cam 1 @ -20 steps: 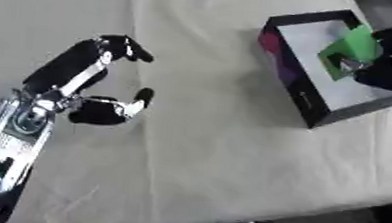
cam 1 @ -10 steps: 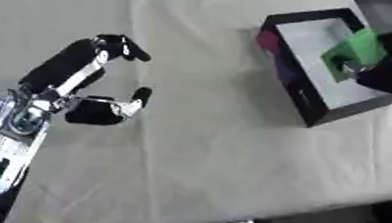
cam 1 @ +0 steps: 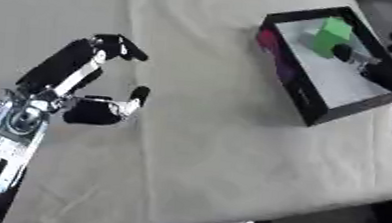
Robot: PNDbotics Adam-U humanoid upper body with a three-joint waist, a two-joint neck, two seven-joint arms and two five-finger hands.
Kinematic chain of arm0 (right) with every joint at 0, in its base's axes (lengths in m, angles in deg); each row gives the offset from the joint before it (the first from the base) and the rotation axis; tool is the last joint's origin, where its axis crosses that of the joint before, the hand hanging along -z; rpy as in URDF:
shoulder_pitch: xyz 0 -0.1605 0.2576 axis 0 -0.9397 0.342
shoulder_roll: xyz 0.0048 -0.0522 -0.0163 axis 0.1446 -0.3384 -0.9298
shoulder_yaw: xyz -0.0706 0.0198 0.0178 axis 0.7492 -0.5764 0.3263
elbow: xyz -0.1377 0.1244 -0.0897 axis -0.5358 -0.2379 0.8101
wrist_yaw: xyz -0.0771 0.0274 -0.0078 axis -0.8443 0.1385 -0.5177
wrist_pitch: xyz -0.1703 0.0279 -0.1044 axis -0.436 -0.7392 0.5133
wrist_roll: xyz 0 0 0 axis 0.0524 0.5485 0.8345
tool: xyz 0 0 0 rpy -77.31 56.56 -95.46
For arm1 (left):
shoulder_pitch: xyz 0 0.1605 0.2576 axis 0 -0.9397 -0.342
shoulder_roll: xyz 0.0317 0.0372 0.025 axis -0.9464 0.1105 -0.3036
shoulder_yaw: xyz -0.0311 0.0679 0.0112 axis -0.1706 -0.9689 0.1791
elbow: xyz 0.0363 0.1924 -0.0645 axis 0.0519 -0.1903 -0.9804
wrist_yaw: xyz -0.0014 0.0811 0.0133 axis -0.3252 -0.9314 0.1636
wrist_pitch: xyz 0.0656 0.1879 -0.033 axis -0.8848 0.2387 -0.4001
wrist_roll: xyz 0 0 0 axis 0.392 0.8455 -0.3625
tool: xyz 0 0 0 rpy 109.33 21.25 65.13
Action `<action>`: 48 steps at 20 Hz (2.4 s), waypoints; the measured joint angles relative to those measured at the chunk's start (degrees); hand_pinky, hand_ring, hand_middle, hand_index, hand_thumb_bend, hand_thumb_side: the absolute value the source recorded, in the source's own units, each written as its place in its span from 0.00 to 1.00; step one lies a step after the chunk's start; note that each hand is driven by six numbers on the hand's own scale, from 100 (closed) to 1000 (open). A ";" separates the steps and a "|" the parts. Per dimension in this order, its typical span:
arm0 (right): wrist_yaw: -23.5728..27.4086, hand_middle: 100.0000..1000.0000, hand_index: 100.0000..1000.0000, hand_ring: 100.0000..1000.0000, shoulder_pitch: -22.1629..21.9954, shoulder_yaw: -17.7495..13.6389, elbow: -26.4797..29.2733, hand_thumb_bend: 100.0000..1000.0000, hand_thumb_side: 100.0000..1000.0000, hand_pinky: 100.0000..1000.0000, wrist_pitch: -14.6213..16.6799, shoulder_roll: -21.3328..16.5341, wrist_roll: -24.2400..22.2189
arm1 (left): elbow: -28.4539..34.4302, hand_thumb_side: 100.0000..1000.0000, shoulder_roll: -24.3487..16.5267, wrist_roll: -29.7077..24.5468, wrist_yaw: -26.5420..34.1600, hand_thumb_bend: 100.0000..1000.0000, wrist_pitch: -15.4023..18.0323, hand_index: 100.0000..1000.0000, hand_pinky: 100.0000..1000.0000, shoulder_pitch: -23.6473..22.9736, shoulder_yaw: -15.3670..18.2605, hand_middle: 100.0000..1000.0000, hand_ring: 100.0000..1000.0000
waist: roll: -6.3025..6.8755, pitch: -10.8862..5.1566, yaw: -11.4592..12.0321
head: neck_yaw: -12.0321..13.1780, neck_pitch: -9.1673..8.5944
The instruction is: Pick up the objects with one hand, pass them to the other hand, and then place them into the box on the other side of the table.
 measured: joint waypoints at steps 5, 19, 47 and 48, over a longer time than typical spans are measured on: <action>-1.98 0.74 0.84 0.77 1.74 -0.52 0.00 1.00 0.41 0.68 -0.84 -0.02 -0.84 | 0.00 0.28 0.00 0.13 0.00 0.12 -0.13 0.78 0.83 -0.01 0.01 0.69 0.73 | 0.00 0.00 -0.11 | -0.04 0.00; 8.30 0.67 0.75 0.68 3.35 -0.95 0.00 0.78 0.12 0.60 6.47 -0.08 6.42 | 0.01 0.29 -0.13 0.75 0.39 0.09 -0.90 0.78 0.81 -0.13 0.63 0.68 0.71 | 0.30 0.00 -0.50 | 2.64 0.01; 6.08 0.64 0.74 0.65 -0.51 -1.55 0.00 0.79 0.13 0.59 13.33 3.57 7.81 | 10.56 0.38 -22.74 -4.92 19.49 0.12 -11.23 0.80 0.83 2.04 6.09 0.73 0.74 | 3.00 -0.09 0.11 | 12.62 0.01; 6.00 0.64 0.74 0.65 -0.56 -1.54 0.00 0.79 0.13 0.59 13.33 3.76 7.81 | 10.56 0.38 -23.31 -5.09 19.51 0.13 -11.22 0.80 0.83 2.04 6.14 0.73 0.74 | 3.00 -0.09 0.04 | 12.76 0.01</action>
